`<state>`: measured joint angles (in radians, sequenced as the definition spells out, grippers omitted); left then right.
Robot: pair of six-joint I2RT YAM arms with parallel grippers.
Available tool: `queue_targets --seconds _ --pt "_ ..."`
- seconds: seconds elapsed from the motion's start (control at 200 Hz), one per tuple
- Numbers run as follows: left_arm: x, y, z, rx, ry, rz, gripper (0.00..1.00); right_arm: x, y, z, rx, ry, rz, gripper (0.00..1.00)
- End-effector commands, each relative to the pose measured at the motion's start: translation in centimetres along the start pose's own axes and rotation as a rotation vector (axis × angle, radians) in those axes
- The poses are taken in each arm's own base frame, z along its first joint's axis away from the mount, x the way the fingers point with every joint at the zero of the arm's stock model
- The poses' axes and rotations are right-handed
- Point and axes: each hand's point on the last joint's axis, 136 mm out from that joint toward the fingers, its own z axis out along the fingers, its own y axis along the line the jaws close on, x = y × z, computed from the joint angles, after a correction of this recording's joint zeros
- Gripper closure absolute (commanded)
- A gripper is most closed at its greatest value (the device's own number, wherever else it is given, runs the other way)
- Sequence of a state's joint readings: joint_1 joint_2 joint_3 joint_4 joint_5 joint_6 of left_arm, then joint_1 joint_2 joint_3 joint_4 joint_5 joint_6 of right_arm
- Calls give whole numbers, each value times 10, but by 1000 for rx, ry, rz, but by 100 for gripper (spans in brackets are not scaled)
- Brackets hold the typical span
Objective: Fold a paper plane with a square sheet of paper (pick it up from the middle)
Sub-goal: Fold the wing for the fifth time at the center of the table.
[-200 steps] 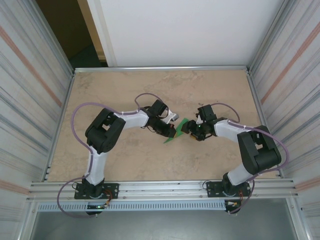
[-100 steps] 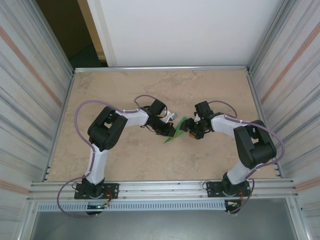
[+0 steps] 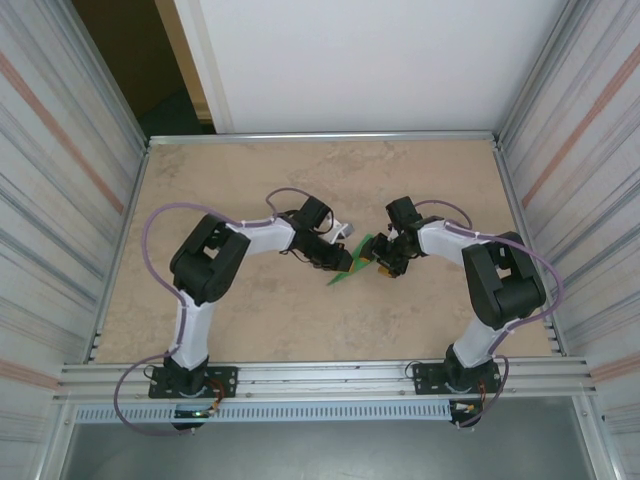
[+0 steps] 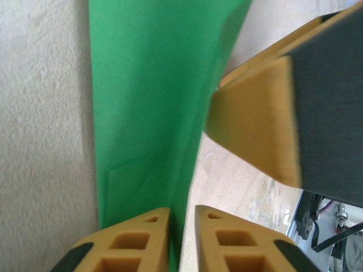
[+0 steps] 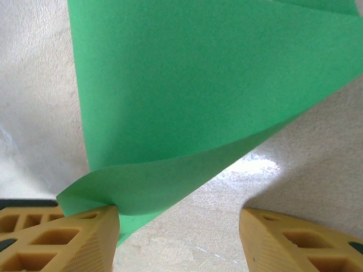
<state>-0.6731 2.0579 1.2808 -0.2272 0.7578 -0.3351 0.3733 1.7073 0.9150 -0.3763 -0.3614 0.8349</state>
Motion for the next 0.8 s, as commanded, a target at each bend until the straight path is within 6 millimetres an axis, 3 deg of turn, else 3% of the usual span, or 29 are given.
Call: queue_targets --seconds 0.0,0.175,0.792 --pt "-8 -13 -23 -17 -65 32 76 -2 -29 32 112 -17 10 40" --pt "2 -1 -29 -92 -75 24 70 -3 -25 33 102 -13 6 38" --pt "27 14 -13 -147 9 16 60 -2 -31 45 152 28 42 35"
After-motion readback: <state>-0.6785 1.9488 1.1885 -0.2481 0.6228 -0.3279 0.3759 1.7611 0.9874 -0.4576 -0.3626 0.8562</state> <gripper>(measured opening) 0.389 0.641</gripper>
